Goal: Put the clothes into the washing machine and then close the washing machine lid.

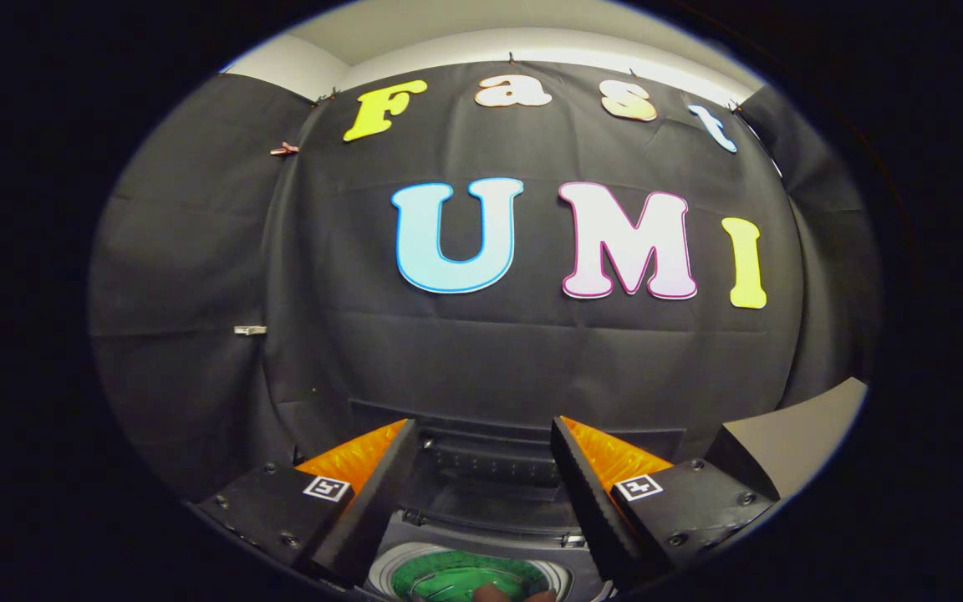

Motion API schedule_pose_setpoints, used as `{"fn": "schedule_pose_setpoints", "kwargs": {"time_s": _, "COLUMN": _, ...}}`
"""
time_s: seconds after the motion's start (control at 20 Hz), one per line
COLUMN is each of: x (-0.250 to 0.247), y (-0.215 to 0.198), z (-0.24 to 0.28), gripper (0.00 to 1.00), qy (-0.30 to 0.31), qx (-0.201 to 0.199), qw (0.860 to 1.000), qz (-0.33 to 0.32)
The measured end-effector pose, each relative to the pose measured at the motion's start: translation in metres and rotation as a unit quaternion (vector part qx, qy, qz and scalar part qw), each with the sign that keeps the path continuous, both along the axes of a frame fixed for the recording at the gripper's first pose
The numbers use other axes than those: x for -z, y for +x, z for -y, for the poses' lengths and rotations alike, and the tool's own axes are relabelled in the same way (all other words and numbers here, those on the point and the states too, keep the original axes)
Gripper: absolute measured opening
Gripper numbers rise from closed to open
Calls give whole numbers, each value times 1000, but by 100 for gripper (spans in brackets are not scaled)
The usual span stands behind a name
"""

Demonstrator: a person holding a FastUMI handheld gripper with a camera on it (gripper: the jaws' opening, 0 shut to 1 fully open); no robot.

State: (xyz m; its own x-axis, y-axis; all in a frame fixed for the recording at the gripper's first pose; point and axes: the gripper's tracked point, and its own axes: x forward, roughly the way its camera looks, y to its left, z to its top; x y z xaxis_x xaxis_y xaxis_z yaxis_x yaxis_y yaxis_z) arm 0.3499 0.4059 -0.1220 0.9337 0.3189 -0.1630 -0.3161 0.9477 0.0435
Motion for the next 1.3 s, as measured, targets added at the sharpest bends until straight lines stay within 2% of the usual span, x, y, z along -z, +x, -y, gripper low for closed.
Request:
{"fn": "schedule_pose_setpoints", "kwargs": {"time_s": 0.2, "x": -13, "y": 41, "z": -1, "gripper": 99, "qy": -12, "qx": 29, "qw": 999, "qz": -20}}
{"fn": "schedule_pose_setpoints", "kwargs": {"time_s": 0.4, "x": 9, "y": 75, "z": 0, "gripper": 99, "qy": -23, "qx": 45, "qw": 998, "qz": -49}}
{"fn": "schedule_pose_setpoints", "kwargs": {"time_s": 0.55, "x": 43, "y": 86, "z": 0, "gripper": 99, "qy": -31, "qx": 49, "qw": 994, "qz": -96}}
{"fn": "schedule_pose_setpoints", "kwargs": {"time_s": 0.65, "x": 39, "y": 95, "z": 0, "gripper": 100, "qy": -15, "qx": 53, "qw": 995, "qz": -88}}
{"fn": "schedule_pose_setpoints", "kwargs": {"time_s": 0.95, "x": 51, "y": 101, "z": -3, "gripper": 100, "qy": -4, "qx": 46, "qw": 989, "qz": -143}}
{"fn": "schedule_pose_setpoints", "kwargs": {"time_s": 1.3, "x": 49, "y": 79, "z": -2, "gripper": 100, "qy": -13, "qx": 36, "qw": 987, "qz": -155}}
